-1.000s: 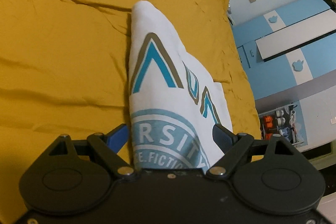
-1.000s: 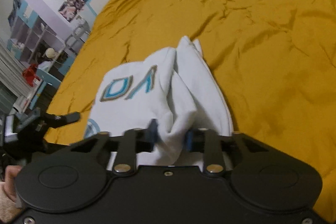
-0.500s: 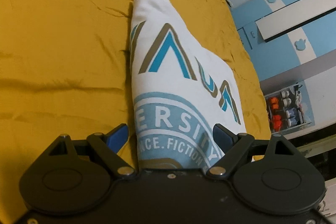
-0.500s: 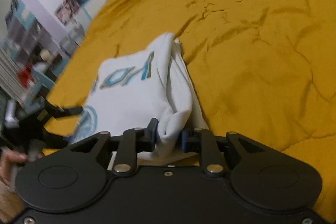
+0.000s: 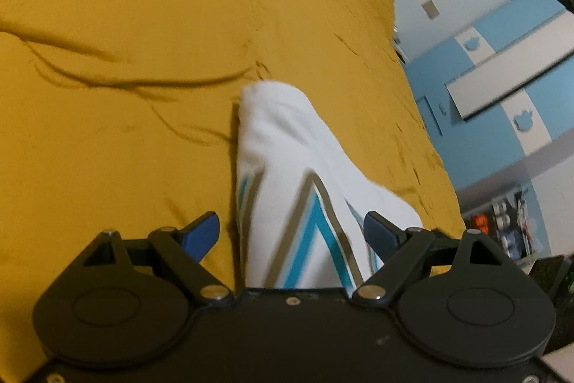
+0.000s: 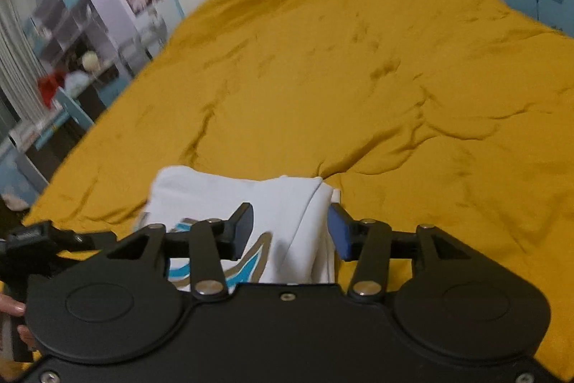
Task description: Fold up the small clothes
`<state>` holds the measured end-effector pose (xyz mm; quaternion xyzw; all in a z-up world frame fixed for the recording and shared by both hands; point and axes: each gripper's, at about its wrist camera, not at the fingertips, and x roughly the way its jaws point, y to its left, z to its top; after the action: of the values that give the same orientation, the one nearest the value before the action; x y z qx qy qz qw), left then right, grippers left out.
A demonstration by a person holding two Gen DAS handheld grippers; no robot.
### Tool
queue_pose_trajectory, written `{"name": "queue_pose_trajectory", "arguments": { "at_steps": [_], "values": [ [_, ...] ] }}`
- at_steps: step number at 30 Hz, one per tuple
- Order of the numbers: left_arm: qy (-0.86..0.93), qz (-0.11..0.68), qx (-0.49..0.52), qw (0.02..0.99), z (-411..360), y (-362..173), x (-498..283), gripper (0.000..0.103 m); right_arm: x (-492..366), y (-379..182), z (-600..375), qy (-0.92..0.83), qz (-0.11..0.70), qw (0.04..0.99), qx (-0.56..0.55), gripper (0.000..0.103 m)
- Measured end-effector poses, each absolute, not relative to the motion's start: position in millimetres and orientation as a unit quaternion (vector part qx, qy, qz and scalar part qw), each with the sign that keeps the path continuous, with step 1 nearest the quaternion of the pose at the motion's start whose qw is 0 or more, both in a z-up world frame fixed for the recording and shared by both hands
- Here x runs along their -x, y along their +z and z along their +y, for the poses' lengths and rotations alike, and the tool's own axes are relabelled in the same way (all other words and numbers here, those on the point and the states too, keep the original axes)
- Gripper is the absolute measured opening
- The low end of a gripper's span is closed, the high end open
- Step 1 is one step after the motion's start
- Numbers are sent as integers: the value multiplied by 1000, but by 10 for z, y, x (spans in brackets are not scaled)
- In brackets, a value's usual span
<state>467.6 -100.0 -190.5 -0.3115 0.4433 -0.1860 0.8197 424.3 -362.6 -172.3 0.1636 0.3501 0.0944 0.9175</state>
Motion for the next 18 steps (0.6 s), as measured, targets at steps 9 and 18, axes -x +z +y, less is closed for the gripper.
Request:
{"name": "queue_pose_trajectory", "arguments": {
  "at_steps": [9, 18],
  "values": [
    [-214, 398, 358, 817, -1017, -2088, -5076, 16, -4231, -1782, -3627, 104, 333, 921, -175, 10],
    [-175, 416, 335, 827, -996, -2248, -5180, 29, -4302, -2077, -3748, 83, 345, 918, -177, 15]
  ]
}}
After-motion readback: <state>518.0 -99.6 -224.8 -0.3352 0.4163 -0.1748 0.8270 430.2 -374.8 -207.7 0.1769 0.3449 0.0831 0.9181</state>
